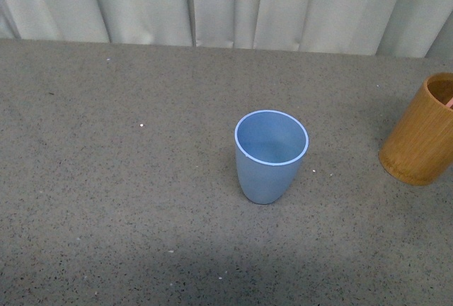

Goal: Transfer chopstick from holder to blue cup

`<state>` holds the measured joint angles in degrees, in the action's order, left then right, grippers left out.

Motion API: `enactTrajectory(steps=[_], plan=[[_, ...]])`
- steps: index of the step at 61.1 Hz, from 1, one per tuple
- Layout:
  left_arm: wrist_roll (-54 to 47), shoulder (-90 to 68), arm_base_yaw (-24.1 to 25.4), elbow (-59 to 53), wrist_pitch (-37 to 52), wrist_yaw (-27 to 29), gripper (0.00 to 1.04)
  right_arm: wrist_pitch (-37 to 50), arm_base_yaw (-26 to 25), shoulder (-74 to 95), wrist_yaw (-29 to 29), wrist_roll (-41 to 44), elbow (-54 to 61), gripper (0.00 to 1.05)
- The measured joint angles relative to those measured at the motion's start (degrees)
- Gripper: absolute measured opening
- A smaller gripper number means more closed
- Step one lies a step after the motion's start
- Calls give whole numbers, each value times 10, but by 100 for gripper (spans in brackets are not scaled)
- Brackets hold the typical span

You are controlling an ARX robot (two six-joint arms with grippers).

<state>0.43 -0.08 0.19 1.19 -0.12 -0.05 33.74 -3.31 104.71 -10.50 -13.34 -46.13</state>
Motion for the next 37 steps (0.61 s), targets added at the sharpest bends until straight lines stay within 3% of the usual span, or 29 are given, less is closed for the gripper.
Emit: enactTrajectory(steps=[37], plan=[[0,0,0,0,0,0,98,-13,20,44,-25,-7,-48,95]])
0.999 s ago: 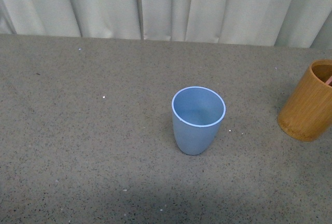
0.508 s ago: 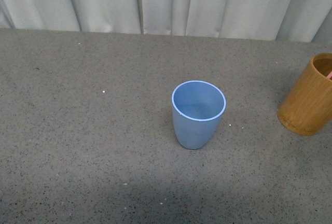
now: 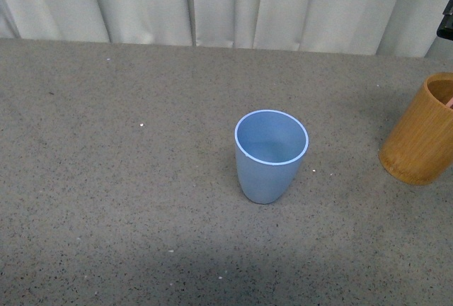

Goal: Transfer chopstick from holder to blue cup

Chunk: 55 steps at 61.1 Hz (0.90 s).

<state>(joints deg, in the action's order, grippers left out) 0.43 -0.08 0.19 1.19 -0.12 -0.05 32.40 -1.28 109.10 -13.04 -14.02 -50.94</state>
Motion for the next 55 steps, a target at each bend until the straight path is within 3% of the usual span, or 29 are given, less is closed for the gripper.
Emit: enactTrajectory(steps=[33,55], plan=[[0,0,0,0,0,0,98,-25,16,32,-22,-13,-39,94],[0,0,0,0,0,0,98,-24,22,42,-31,-7,-42,35]])
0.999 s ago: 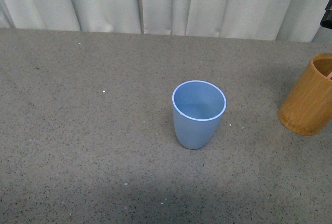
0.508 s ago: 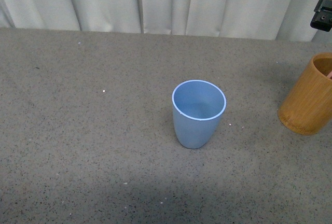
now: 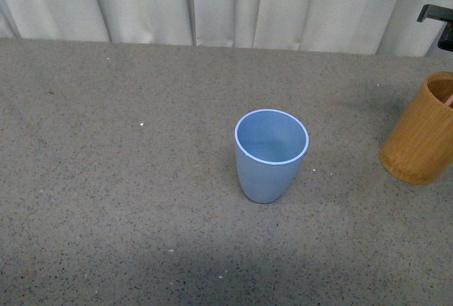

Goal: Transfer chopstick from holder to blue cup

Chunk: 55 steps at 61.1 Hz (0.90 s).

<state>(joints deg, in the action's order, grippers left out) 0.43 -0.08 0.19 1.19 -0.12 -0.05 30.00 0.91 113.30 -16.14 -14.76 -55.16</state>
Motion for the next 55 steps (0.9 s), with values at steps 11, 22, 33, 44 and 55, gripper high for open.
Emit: enactTrajectory(steps=[11,22,33,44,55], plan=[[0,0,0,0,0,0,98,15,2,5,10,13,0,1],[0,0,0,0,0,0,98,24,2,5,12,26,6,1],[0,0,0,0,0,0,98,33,1,5,11,31,17,1],[0,0,0,0,0,0,98,47,-1,-6,15,37,31,1],[0,0,0,0,0,0,98,65,-6,-37,32,55,37,1]])
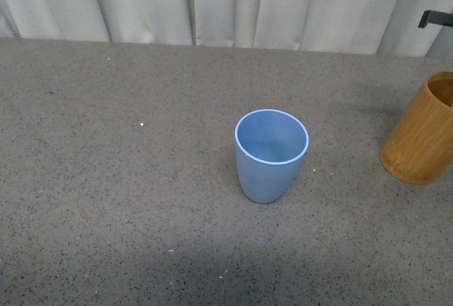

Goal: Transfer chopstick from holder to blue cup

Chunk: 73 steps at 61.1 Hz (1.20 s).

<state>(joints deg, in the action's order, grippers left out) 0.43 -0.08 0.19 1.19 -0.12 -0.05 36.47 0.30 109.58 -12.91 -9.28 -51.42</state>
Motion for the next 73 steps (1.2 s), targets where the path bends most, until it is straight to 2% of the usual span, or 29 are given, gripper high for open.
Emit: enactTrajectory(steps=[23,44,73], plan=[[0,0,0,0,0,0,98,-9,-9,-94,44,-2,3,1],[0,0,0,0,0,0,98,-54,-7,-188,55,-5,6,1],[0,0,0,0,0,0,98,-97,36,-247,50,-7,-9,1]])
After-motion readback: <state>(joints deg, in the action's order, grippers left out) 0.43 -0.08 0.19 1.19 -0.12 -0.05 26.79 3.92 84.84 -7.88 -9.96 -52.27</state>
